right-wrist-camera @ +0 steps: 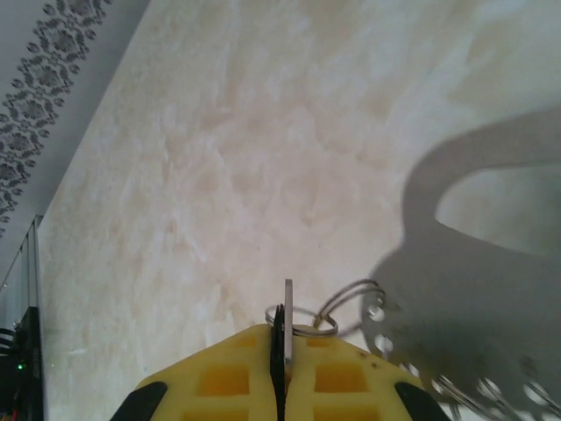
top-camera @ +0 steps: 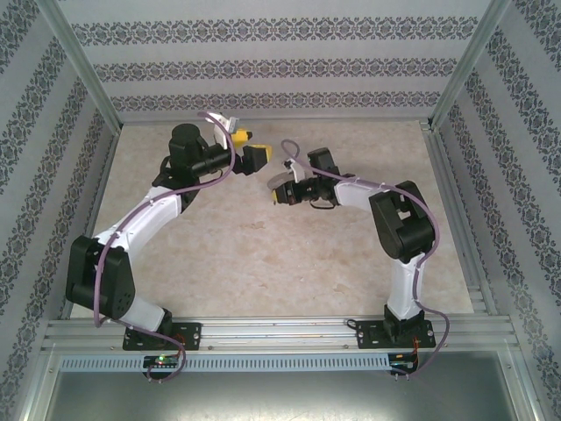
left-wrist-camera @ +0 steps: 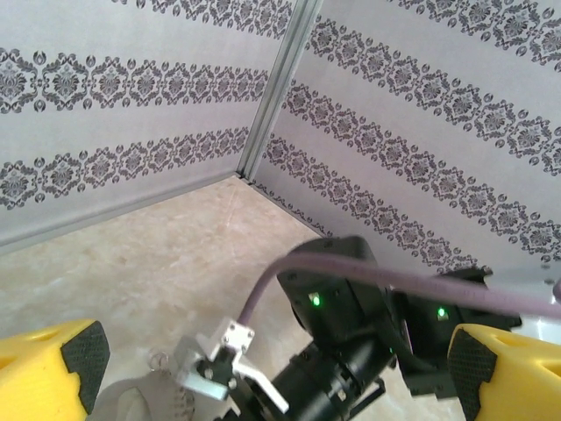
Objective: Put the keys on the keyring
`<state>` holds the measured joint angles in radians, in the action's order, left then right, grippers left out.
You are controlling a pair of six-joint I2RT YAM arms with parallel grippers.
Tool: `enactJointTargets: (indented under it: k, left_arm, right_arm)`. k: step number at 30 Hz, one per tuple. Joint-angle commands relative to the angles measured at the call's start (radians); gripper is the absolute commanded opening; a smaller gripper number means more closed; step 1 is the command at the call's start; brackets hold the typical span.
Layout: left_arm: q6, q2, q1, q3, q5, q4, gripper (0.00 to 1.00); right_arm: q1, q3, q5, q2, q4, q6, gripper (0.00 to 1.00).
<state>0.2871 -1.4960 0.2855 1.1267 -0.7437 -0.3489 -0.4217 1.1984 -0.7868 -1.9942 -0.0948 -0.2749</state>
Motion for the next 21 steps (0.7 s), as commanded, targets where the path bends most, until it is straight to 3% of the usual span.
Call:
enactJointTargets:
  k: [1,7,10,14,21]
  left_arm:
    - [0.035,0.046,-0.011,-0.019,0.026,0.025,1.00]
    - [0.046,0.075,-0.009,-0.051,0.040,0.048,1.00]
    - [0.049,0.079,-0.009,-0.054,0.040,0.067,1.00]
    - [0.060,0.083,-0.007,-0.058,0.034,0.083,1.00]
    - [0.048,0.128,-0.008,-0.106,0.098,0.112,1.00]
  right_arm:
    - [-0.038,-0.066,0.048,0.041,-0.171,-0.090,0.00]
    - [-0.119,-0.162,0.082,0.003,-0.269,-0.153,0.00]
    - [-0.158,-0.211,0.078,0.027,-0.307,-0.181,0.33]
    - [-0.178,-0.286,0.086,0.136,-0.298,-0.182,0.64]
    - [-0.089,-0.415,0.124,0.459,-0.153,-0.131,0.81]
